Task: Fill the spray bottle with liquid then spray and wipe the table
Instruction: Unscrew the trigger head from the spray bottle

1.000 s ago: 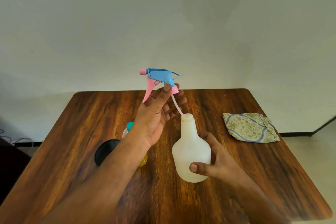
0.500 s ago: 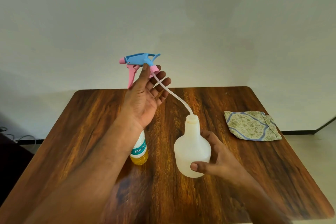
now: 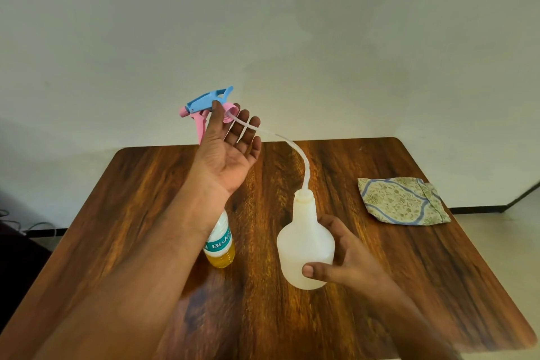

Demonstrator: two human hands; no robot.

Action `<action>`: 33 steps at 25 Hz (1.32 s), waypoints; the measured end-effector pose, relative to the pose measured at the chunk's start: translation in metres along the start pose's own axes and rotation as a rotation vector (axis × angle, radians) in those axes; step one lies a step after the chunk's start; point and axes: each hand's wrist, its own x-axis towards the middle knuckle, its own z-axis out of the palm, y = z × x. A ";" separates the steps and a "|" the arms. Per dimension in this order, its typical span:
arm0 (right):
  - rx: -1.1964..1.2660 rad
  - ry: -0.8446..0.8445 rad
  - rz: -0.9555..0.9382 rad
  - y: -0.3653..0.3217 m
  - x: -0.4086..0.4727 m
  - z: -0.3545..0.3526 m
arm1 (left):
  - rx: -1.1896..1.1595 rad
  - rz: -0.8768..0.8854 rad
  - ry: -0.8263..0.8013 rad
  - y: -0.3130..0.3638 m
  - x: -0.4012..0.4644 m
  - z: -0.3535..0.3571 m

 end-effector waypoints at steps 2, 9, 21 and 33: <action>0.000 -0.003 0.008 0.003 0.001 -0.001 | -0.005 0.009 0.008 0.002 0.003 0.003; -0.009 -0.040 0.013 0.013 0.000 -0.001 | 0.069 0.099 0.003 0.010 0.010 0.015; 0.019 0.042 0.131 0.057 -0.031 -0.030 | 0.832 0.118 -0.062 -0.043 -0.004 -0.030; -0.066 0.167 0.146 0.074 -0.031 -0.049 | 1.938 0.031 -0.382 -0.141 -0.034 -0.179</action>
